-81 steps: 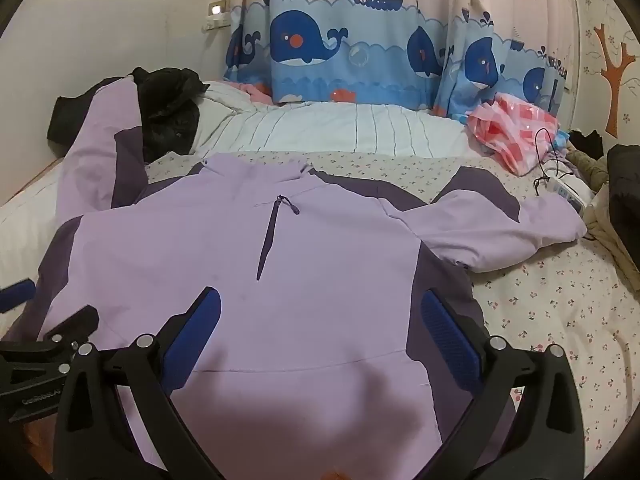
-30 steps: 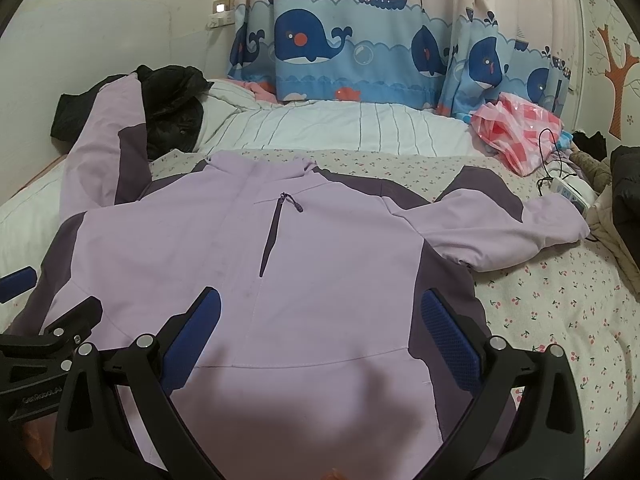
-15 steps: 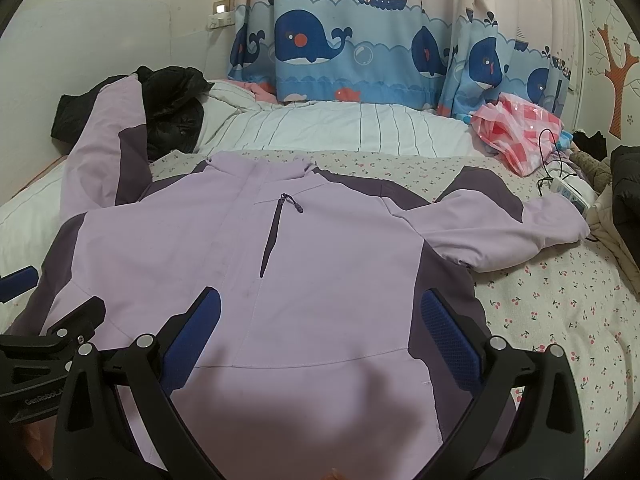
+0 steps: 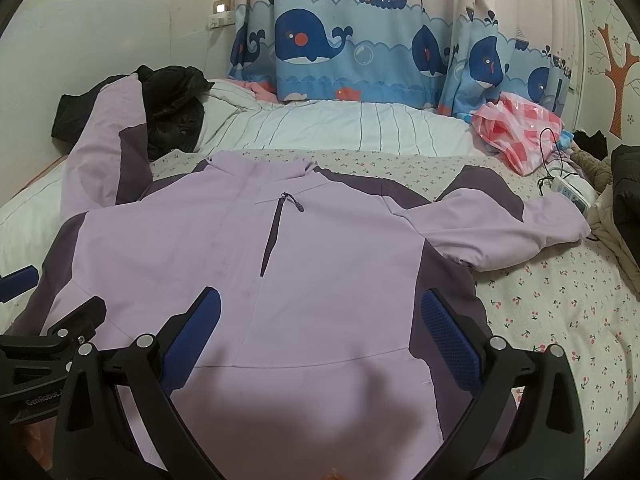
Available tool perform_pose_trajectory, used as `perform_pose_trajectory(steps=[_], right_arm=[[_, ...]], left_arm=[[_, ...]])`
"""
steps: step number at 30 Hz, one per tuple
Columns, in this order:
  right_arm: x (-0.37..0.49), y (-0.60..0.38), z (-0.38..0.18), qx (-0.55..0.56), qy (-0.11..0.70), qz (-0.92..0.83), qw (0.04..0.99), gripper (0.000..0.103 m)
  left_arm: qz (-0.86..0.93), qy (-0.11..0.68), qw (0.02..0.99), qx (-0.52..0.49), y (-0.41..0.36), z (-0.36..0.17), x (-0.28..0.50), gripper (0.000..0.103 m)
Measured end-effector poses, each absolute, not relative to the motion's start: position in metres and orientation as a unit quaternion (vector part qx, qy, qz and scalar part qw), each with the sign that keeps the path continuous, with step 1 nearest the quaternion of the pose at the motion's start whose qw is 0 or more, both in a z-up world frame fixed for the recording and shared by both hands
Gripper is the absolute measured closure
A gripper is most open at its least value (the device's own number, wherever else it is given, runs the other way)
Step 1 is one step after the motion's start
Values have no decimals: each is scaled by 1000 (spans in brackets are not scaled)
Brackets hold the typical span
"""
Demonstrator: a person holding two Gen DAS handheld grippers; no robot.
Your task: Fold large clothes
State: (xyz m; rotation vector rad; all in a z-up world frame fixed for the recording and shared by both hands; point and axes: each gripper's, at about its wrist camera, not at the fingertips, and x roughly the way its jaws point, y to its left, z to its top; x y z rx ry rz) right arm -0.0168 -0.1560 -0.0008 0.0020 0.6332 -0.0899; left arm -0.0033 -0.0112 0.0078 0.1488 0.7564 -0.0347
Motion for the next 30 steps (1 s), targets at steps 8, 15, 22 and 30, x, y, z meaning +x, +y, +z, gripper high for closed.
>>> perform_pose_trajectory(steps=[8, 15, 22, 30], right_arm=[[-16, -156, -1, 1, 312, -44, 949, 6], [-16, -157, -1, 2, 311, -44, 949, 6], [-16, -158, 1, 10, 310, -47, 949, 6], [-19, -189, 25, 50, 305, -52, 950, 6]], left_arm=[[-17, 369, 927, 72, -11, 8, -3, 6], [-18, 372, 925, 71, -12, 8, -3, 6], [-17, 365, 928, 77, -14, 10, -3, 6], [-46, 367, 928, 53, -8, 24, 0, 6]])
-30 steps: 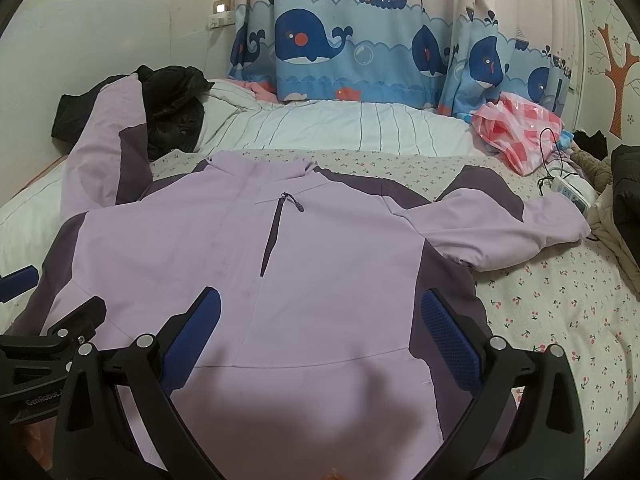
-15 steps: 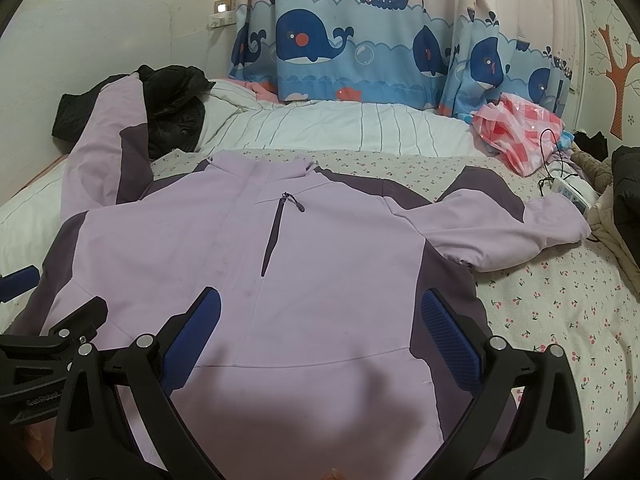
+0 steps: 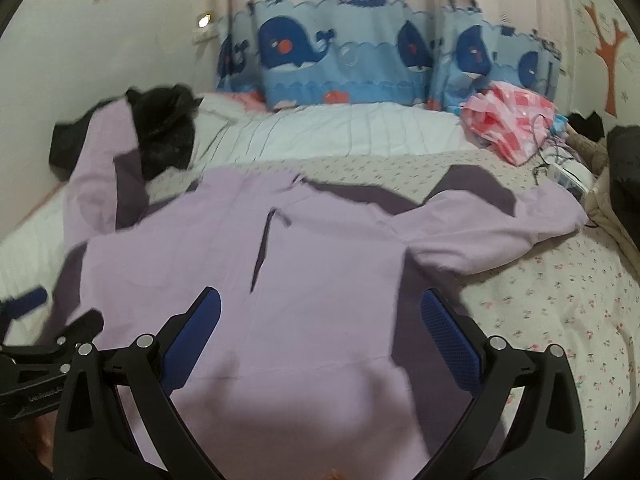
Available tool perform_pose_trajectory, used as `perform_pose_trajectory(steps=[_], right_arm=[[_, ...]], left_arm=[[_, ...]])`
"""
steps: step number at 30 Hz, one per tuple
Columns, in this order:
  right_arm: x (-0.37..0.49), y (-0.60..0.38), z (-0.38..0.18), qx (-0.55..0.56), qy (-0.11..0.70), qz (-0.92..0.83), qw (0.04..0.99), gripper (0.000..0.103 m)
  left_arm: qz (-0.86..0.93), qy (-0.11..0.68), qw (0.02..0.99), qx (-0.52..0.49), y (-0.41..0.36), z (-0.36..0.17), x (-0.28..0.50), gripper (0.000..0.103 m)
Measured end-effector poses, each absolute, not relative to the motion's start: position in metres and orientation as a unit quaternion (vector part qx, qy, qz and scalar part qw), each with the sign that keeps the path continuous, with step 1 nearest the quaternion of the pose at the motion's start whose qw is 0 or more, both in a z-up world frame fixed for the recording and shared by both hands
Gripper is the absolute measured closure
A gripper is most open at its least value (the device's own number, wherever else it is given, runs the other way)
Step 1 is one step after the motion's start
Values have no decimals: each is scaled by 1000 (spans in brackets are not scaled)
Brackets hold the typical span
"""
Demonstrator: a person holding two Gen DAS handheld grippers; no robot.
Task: Fold large clothes
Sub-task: 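Grasp the jacket sleeve cuff with the right tool and lift it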
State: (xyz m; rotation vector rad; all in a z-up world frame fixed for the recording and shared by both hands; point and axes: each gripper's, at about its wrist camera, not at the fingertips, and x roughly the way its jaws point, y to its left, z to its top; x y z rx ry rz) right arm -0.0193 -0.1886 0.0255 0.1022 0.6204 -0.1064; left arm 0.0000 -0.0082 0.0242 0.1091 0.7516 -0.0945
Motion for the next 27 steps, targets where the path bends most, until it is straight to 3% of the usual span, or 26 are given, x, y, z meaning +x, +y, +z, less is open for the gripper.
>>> perform_pose_trajectory(steps=[5, 11, 19, 24, 27], right_arm=[[-13, -266, 42, 126, 326, -76, 934, 6], [3, -421, 8, 268, 381, -131, 875, 6], [42, -601, -57, 390, 374, -172, 824, 6], [71, -669, -95, 469, 337, -162, 800, 6], [90, -685, -95, 459, 314, -167, 814, 6]], left_arm=[[-58, 356, 932, 28, 0, 33, 5, 7], [-40, 346, 935, 71, -16, 28, 7, 7], [-59, 354, 932, 53, -16, 23, 13, 7], [-67, 357, 932, 9, -9, 21, 18, 7], [-73, 365, 928, -21, -5, 18, 23, 7]])
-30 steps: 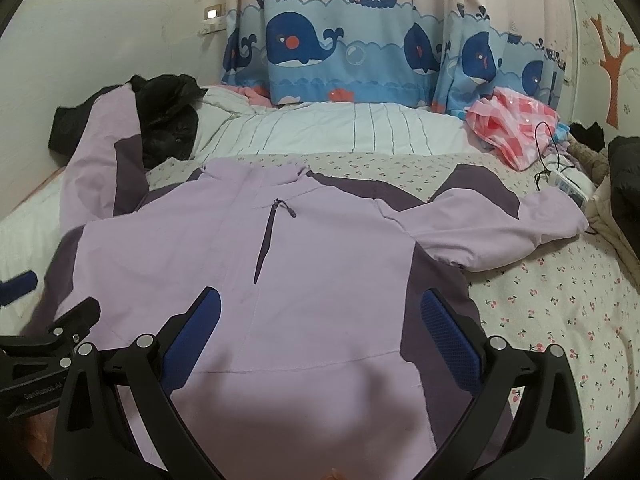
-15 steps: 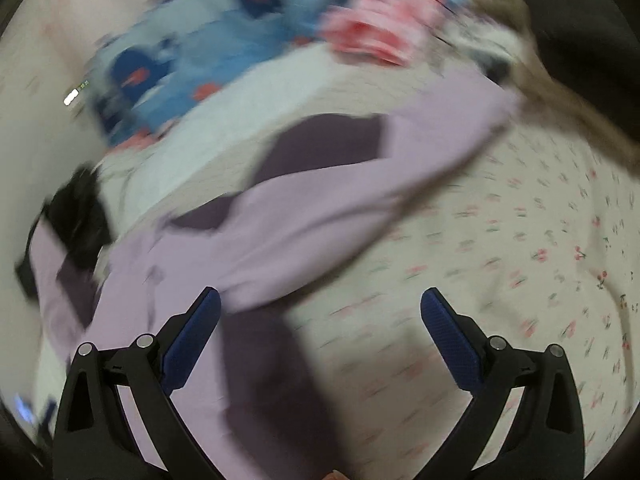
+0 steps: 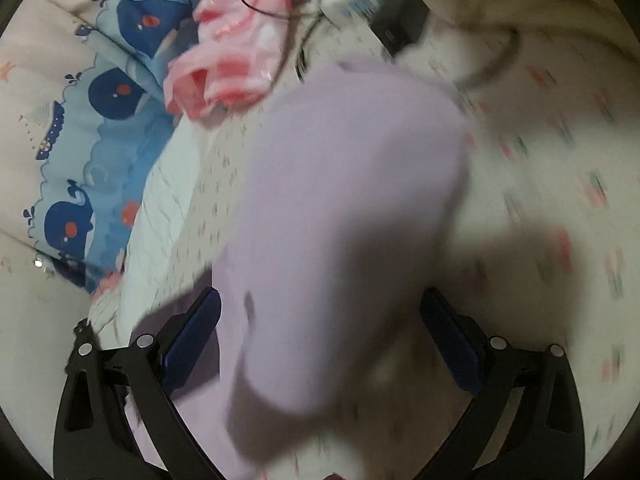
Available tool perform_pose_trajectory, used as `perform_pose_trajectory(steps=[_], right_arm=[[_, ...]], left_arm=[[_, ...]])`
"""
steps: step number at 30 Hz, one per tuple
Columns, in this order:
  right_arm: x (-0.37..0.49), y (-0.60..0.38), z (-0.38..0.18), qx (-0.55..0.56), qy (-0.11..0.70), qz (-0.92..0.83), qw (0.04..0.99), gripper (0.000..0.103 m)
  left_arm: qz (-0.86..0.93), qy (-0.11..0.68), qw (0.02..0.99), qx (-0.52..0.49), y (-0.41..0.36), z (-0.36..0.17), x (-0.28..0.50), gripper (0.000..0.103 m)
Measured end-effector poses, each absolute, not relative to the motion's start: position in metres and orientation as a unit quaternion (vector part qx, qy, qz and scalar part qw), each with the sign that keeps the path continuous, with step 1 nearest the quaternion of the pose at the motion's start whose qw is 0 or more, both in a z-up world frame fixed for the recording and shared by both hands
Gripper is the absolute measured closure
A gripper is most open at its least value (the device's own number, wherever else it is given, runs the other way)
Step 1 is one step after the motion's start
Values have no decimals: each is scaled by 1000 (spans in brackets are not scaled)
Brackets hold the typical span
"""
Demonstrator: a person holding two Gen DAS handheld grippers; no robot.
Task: Fold large clothes
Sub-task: 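Grasp the jacket sleeve cuff with the right tool and lift it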
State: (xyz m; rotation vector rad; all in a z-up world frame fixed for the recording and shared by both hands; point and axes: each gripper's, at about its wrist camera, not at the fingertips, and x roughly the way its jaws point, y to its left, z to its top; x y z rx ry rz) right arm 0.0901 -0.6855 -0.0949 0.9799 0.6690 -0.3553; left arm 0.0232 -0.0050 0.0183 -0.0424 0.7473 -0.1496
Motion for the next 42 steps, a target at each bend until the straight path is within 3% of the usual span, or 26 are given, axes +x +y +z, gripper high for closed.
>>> perform_pose_trajectory(steps=[2, 4, 8, 9, 11, 12, 15, 18, 20, 21, 22, 26, 28, 30, 32, 42], right_arm=[[104, -689, -88, 444, 289, -130, 838, 17], [114, -692, -83, 434, 289, -112, 846, 82], [66, -668, -44, 389, 179, -75, 901, 85], [58, -664, -43, 395, 172, -70, 900, 81], [45, -669, -57, 412, 177, -72, 891, 38], [42, -682, -73, 434, 192, -79, 877, 8], [27, -728, -113, 539, 164, -92, 821, 8], [29, -747, -112, 554, 148, -99, 813, 8], [39, -753, -108, 552, 160, -108, 811, 23], [41, -751, -104, 546, 161, -112, 814, 67], [41, -748, -98, 539, 156, -112, 820, 89], [17, -716, -68, 451, 118, -112, 877, 90], [15, -730, -93, 487, 160, -139, 847, 90], [-4, -750, -130, 575, 154, -161, 787, 92], [-10, -741, -120, 550, 148, -172, 803, 92], [41, -594, 100, 344, 96, -69, 932, 93]], left_arm=[[-77, 373, 924, -40, -3, 14, 28, 7], [-82, 384, 918, -54, -4, 8, 33, 7], [-96, 400, 908, -75, -5, 1, 38, 7], [-98, 401, 907, -78, -6, 1, 38, 7], [-102, 400, 907, -81, -8, 0, 38, 7], [-103, 401, 907, -78, -10, -1, 38, 7], [-100, 403, 907, -65, -16, -3, 39, 7], [-100, 405, 906, -68, -16, -3, 40, 7], [-100, 408, 905, -68, -17, -5, 42, 7], [-100, 410, 904, -67, -18, -5, 42, 7], [-100, 410, 904, -66, -18, -5, 42, 7], [-98, 404, 907, -69, -17, -2, 40, 7], [-102, 408, 904, -72, -17, -4, 40, 7], [-104, 412, 902, -69, -18, -5, 39, 7], [-98, 409, 905, -57, -17, -4, 36, 7], [-92, 397, 909, -93, 16, 11, 23, 7]])
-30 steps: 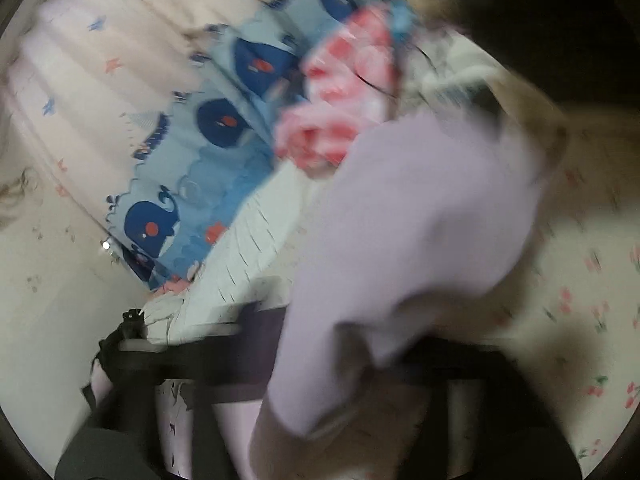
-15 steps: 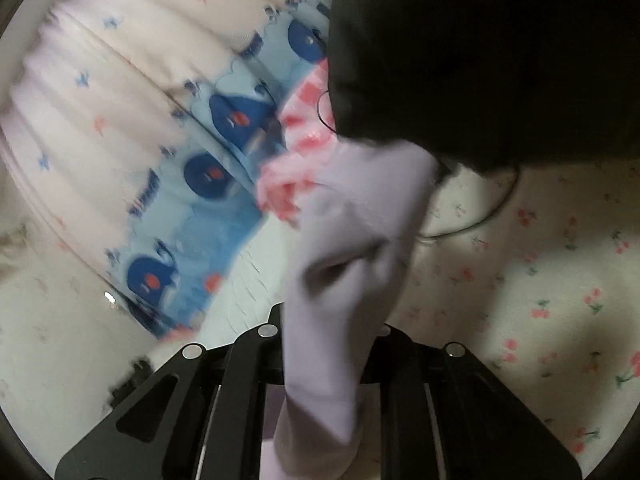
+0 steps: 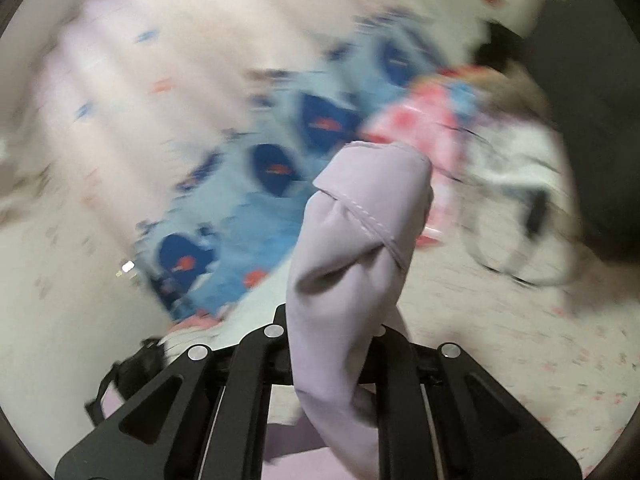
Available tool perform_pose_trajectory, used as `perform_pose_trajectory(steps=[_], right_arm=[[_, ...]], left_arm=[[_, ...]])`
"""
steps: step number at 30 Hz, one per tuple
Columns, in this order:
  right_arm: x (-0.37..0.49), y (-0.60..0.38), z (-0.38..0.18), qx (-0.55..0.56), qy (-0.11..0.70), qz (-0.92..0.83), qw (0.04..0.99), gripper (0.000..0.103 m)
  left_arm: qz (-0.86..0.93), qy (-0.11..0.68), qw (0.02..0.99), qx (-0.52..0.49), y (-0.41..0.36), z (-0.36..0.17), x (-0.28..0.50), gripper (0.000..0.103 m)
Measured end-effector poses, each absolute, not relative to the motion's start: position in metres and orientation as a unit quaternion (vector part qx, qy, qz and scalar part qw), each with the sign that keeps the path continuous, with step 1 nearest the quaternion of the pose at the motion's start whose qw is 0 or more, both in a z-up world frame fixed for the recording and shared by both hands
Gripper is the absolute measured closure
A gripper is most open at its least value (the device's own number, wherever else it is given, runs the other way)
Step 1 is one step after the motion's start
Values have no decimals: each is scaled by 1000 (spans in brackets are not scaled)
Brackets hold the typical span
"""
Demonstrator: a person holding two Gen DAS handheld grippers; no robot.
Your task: Fold large clothes
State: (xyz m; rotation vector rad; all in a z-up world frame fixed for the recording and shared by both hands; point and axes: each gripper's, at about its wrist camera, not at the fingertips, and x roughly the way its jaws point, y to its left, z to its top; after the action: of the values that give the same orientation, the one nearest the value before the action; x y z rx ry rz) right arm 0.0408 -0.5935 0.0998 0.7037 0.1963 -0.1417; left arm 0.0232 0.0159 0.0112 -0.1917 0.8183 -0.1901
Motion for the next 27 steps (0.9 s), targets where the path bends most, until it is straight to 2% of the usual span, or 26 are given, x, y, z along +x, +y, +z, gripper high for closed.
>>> perform_pose_trajectory(steps=[4, 10, 17, 23, 24, 26, 27], right_arm=[[83, -491, 166, 299, 93, -1, 950, 93], [146, -324, 202, 260, 118, 95, 954, 93], [193, -151, 149, 215, 196, 180, 940, 93], [221, -33, 56, 189, 291, 212, 914, 92], [224, -22, 42, 181, 311, 214, 908, 88], [229, -2, -1, 176, 364, 216, 889, 71], [234, 9, -24, 178, 402, 224, 869, 46]], left_arm=[[-91, 385, 912, -110, 33, 22, 17, 7], [-69, 360, 916, -162, 83, 38, 9, 7], [-23, 337, 908, -249, 151, 44, 8, 7], [-8, 319, 911, -262, 172, 50, 2, 7], [-8, 318, 910, -264, 174, 50, 2, 7], [-9, 319, 908, -271, 179, 49, 2, 7], [-10, 320, 907, -274, 181, 49, 2, 7]])
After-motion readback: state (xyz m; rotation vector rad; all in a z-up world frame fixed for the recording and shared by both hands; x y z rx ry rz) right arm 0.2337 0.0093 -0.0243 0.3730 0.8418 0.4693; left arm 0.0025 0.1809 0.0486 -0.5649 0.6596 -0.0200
